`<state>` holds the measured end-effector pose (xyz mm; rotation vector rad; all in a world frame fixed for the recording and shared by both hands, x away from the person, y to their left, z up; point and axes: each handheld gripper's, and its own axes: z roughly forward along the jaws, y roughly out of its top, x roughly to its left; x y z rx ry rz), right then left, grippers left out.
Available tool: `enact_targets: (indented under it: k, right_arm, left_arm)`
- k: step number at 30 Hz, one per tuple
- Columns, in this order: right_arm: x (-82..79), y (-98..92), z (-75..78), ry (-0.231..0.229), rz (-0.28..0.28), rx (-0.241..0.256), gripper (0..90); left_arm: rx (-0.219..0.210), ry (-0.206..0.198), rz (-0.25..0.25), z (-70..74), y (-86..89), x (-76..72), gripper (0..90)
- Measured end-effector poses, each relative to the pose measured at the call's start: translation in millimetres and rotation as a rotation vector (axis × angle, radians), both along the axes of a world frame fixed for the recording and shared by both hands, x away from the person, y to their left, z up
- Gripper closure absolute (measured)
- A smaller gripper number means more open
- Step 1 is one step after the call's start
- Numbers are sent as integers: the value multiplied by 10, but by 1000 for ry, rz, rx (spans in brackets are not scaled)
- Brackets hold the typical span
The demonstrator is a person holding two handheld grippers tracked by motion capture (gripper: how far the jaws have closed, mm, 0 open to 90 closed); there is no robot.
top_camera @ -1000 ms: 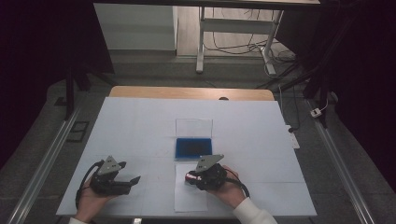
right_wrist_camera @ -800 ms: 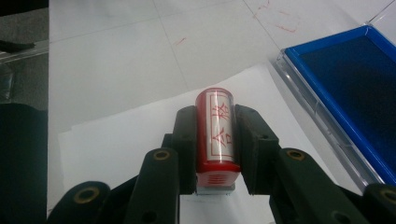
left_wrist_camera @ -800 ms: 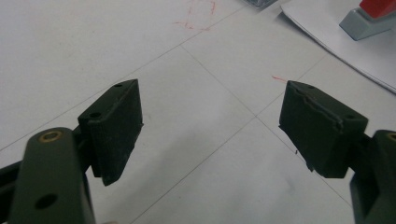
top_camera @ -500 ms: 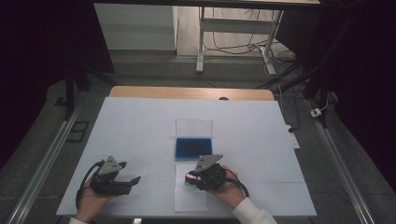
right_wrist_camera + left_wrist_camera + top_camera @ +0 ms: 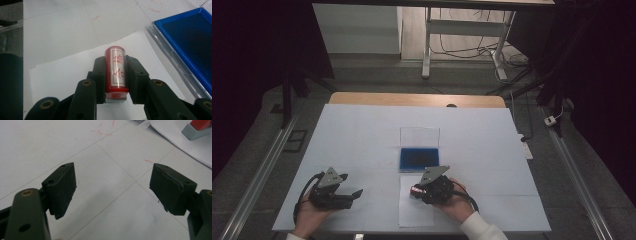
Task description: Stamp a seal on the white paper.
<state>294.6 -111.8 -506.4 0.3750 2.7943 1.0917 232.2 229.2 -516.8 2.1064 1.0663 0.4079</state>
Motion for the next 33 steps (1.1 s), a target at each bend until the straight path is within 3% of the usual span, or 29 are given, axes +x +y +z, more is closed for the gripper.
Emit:
enact_targets:
  k: [33]
  right_arm:
    - [2, -25, -33, 3, -3, 28, 701]
  left_arm:
    - [5, 6, 2, -12, -18, 14, 215]
